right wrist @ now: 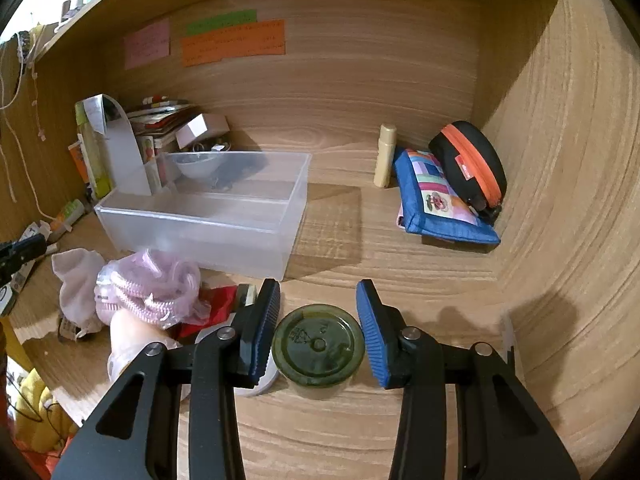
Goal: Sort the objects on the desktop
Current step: 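Carry the green bottle over the clear plastic box and lower it inside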
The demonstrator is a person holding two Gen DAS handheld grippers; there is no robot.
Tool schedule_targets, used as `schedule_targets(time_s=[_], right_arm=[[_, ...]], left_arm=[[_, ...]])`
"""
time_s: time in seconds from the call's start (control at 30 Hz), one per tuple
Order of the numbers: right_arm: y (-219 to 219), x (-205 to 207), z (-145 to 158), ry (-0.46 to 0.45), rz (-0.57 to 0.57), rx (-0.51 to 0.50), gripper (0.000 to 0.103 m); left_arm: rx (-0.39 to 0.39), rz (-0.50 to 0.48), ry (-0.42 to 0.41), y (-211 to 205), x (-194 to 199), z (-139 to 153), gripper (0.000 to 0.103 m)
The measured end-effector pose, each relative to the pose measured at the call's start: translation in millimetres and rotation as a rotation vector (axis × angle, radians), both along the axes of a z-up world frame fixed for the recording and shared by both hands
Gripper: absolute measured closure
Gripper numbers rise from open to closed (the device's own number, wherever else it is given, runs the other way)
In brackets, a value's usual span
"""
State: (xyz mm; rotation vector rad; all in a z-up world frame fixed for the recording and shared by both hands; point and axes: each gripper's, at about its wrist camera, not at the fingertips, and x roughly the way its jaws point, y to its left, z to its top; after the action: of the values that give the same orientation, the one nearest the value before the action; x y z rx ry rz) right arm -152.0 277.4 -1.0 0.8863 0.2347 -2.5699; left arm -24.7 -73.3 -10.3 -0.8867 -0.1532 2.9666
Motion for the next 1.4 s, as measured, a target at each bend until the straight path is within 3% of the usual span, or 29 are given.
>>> schedule_targets(time_s=[0.47, 0.97, 1.17, 1.4], right_arm=[[-4, -14, 41, 0.076, 0.008, 0.008, 0.067], [-51, -44, 81, 0.15, 0.09, -0.021, 0.067], [-78, -64, 79, 0.131, 0.147, -0.055, 0.067], [-100, -83, 45, 0.066, 0.195, -0.075, 0.067]], left_arm=[[0.007, -0.051, 0.046, 9, -48, 39, 0.081], [0.035, -0.092, 0.002, 3, -118, 46, 0.081], [0.047, -0.102, -0.044, 4, -146, 32, 0.08], [0.039, -0.117, -0.114, 5, -163, 5, 0.081]])
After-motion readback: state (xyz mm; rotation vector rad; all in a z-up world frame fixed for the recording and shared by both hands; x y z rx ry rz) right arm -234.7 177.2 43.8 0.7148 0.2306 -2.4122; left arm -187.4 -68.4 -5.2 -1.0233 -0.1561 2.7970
